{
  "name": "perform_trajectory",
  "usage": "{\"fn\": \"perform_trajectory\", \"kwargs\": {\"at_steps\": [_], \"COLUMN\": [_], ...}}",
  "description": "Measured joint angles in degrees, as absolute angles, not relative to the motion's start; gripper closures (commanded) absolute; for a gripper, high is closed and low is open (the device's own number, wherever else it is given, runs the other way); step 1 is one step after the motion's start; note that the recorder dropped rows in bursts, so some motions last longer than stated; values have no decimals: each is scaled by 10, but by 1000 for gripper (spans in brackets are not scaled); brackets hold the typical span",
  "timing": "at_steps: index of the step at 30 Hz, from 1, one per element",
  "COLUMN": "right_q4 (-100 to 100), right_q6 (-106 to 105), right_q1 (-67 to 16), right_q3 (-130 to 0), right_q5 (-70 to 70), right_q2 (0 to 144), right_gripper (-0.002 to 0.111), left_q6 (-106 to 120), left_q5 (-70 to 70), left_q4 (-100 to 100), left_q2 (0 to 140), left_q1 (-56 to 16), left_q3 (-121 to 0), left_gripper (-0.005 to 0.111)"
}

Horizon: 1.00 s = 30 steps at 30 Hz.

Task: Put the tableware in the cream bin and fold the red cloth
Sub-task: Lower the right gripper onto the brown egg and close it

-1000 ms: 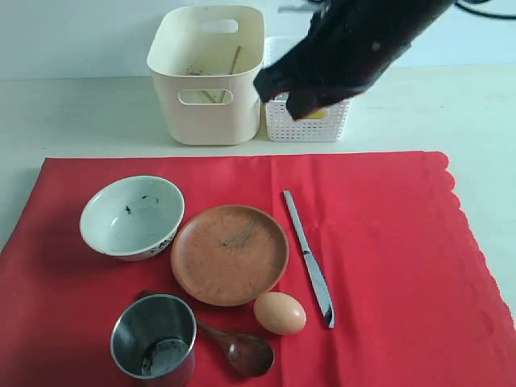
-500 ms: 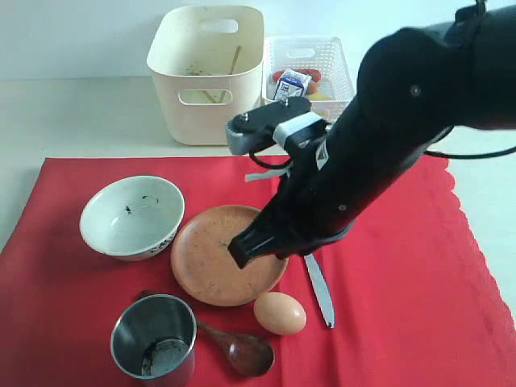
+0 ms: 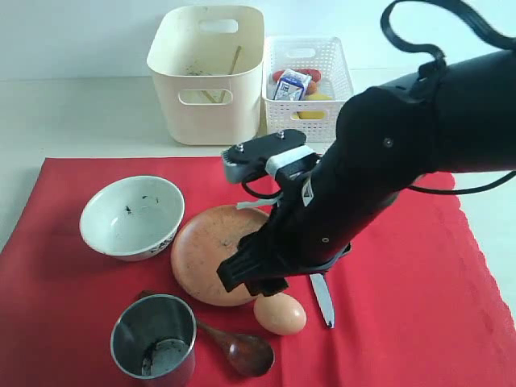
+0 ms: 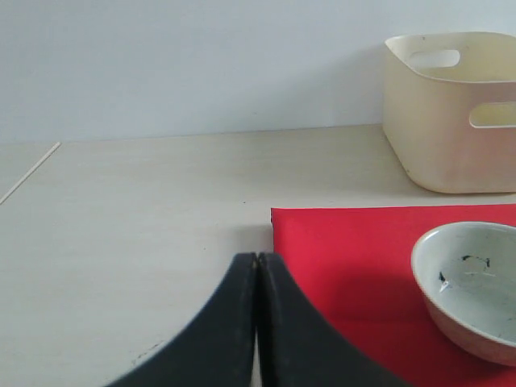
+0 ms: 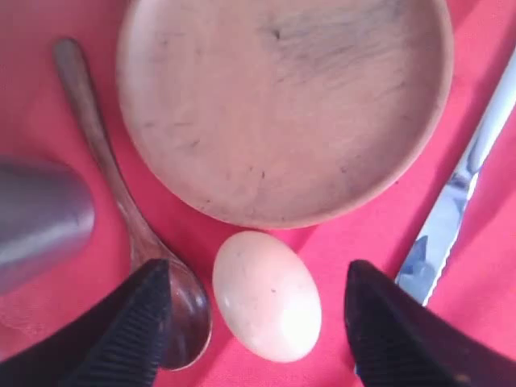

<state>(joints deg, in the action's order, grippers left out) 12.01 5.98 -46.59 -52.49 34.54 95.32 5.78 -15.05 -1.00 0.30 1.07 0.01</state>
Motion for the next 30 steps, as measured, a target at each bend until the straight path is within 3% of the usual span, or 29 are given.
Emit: {"fn": "perform_trajectory", "kwargs": {"at_steps": [20, 23, 30], "right_q4": [120, 120, 120], "right_q6": [46, 38, 33], "right_q1": [-466, -466, -466], "right_q3": [-525, -525, -525], "right_q5": [343, 342, 338], "right_q2": [1057, 1062, 1062], "right_gripper": [46, 52, 79], "left_q6": [58, 58, 58], "left_q5": [-151, -151, -151], "left_q4": [-10, -10, -10], "left_q2": [3, 3, 3], "left_q1": [11, 11, 11], "left_q3": [0, 0, 0], "left_gripper": [104, 104, 104]}}
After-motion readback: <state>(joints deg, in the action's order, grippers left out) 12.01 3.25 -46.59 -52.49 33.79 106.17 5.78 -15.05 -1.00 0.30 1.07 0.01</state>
